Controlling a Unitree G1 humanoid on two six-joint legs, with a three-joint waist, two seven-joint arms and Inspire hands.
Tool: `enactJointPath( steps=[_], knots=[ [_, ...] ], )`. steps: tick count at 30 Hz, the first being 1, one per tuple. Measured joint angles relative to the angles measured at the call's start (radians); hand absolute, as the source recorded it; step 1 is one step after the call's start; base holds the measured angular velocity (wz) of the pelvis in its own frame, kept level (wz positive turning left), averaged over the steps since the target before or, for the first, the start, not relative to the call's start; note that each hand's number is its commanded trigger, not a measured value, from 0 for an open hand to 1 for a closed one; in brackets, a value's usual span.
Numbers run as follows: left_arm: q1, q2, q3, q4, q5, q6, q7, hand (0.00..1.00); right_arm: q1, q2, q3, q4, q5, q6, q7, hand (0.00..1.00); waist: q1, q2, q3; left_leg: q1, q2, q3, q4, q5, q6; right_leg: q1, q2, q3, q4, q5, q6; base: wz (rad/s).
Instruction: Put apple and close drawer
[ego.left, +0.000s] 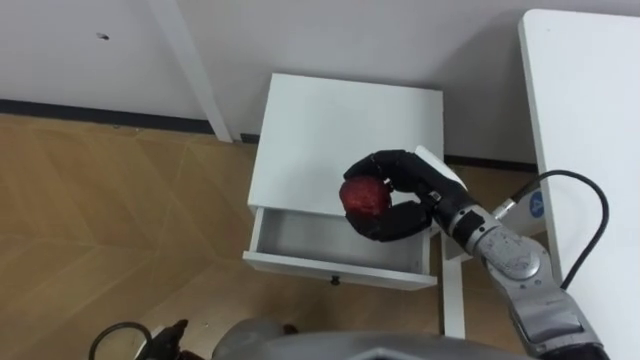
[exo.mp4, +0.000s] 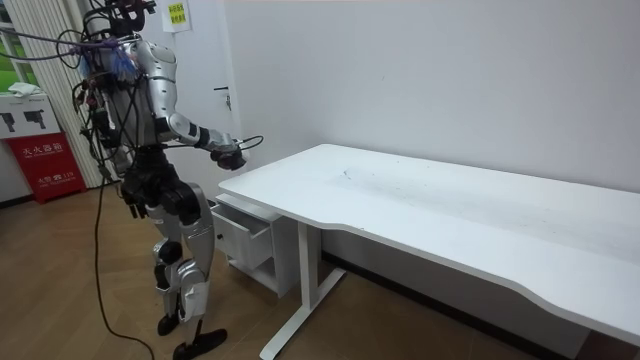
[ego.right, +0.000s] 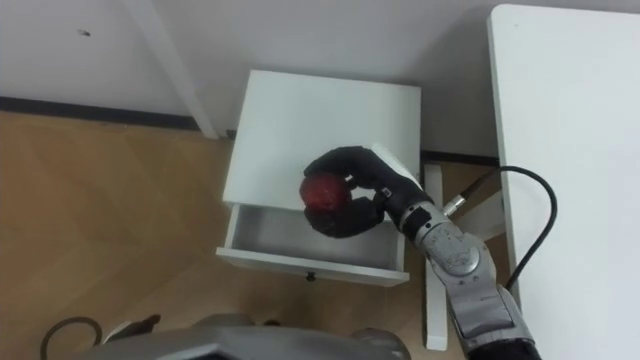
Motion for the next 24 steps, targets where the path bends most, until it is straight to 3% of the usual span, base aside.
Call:
enactJointPath(
  steps=[16,24],
  knots=[
    [-0.001,0.000,-0.001,0.000,0.000,0.004,0.000,0.00,0.000,0.000,0.026,0.000,-0.001,0.006,0.001,0.00,-0.002,0.018,-0.0035,-0.012,0.004,0.000,0.017,0.000,0.000,0.002,0.002,-0.001,0.003,0.000,0.000,0.00],
    [0.000,0.000,-0.014,0.000,-0.001,0.004,0.000,0.00,0.000,0.000,0.027,0.000,0.000,0.006,0.010,0.00,-0.003,0.017,-0.0042,-0.013,0.005,-0.006,0.022,0.001,0.002,0.002,0.000,-0.012,0.015,0.000,0.000,0.02]
  ],
)
